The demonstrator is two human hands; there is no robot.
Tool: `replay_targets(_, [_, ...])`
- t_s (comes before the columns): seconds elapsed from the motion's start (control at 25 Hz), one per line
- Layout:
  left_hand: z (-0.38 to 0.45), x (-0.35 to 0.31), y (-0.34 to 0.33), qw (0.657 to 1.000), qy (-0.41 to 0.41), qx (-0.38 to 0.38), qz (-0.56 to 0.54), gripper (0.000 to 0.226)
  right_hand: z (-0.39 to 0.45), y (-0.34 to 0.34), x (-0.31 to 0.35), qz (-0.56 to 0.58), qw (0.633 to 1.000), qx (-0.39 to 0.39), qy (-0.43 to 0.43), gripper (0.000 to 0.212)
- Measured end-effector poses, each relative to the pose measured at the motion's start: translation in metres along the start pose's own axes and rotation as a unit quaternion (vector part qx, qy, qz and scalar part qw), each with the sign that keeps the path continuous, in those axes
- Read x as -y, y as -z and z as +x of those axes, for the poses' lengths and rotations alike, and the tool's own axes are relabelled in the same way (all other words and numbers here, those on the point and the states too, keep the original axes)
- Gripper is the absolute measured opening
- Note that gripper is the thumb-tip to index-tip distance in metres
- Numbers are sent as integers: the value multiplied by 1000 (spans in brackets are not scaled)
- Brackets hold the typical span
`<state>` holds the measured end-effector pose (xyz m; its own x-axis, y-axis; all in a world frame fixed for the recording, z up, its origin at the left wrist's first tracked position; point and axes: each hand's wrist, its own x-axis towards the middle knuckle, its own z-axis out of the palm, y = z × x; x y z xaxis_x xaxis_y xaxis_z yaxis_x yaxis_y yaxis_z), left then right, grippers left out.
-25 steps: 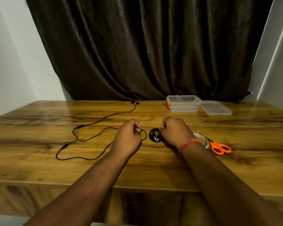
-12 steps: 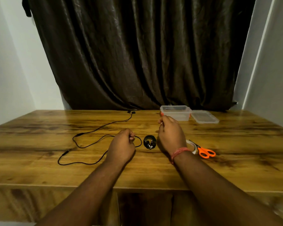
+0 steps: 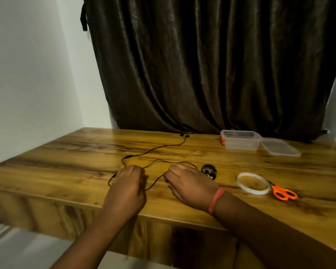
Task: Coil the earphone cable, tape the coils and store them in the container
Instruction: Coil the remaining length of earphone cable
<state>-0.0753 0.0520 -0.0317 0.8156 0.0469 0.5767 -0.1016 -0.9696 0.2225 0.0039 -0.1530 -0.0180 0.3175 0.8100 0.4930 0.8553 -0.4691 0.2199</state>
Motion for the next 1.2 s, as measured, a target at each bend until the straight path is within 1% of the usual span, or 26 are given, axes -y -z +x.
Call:
replay_targets(0.08, [-2, 28, 12, 998, 57, 29, -18, 40, 11, -5, 10, 18, 1000, 0, -7, 28])
replay_targets(0.16, [-2, 53, 20, 994, 80, 65, -36, 42, 26, -12, 24, 27, 1000, 8, -3, 33])
replay_targets(0.24, [-2, 64, 19, 992, 74, 90, -49, 33, 45, -22, 39, 36, 999, 33, -7, 33])
replay_targets(0.28, [-3, 66, 15, 992, 70, 90, -55, 28, 54, -27, 47, 52, 997, 45, -24, 29])
replay_targets(0.36, [-2, 65, 8, 993, 61, 69, -67, 21, 68, -33, 57, 105, 990, 63, -72, 18])
replay_targets(0.44, [-2, 62, 3, 995, 35, 54, -75, 15, 72, -36, 58, 144, 982, 74, -100, 8])
replay_targets(0.48, [-3, 61, 2, 995, 17, 52, -81, 11, 72, -36, 57, 150, 980, 74, -106, 8])
replay_targets(0.56, [-3, 60, 3, 994, -15, 50, -98, 7, 69, -34, 55, 163, 977, 63, -125, 14])
replay_targets(0.64, [-3, 57, 4, 990, -38, 56, -128, 1, 66, -31, 53, 212, 963, 28, -162, 22])
replay_targets(0.72, [-1, 51, 1, 983, -30, 57, -172, 10, 63, -26, 49, 270, 941, -12, -205, 31])
replay_targets(0.76, [1, 45, 0, 970, 2, 61, -236, 16, 61, -24, 45, 284, 929, -36, -233, 36])
replay_targets(0.8, [3, 37, 0, 935, 49, 72, -345, 25, 58, -22, 40, 289, 917, -67, -267, 40])
replay_targets(0.84, [7, 29, -2, 877, 93, 81, -464, 32, 55, -20, 34, 290, 902, -103, -303, 42])
replay_targets(0.88, [11, 20, -3, 818, 128, 95, -552, 34, 52, -19, 26, 286, 887, -137, -335, 42])
replay_targets(0.92, [16, 12, -4, 774, 147, 104, -607, 31, 49, -18, 19, 279, 875, -166, -359, 40])
replay_targets(1.0, [25, -4, -4, 713, 171, 103, -672, 26, 46, -18, 9, 266, 867, -198, -373, 32])
replay_targets(1.04, [29, -9, -3, 683, 178, 100, -701, 24, 46, -20, 6, 266, 869, -195, -369, 28])
replay_targets(1.12, [35, -15, -3, 614, 194, 83, -761, 22, 46, -22, 5, 273, 884, -152, -348, 22])
replay_targets(1.16, [35, -14, -2, 582, 199, 67, -786, 22, 45, -22, 7, 265, 898, -122, -330, 20])
replay_targets(1.2, [35, -12, -1, 559, 201, 49, -803, 23, 46, -22, 10, 247, 915, -92, -305, 19])
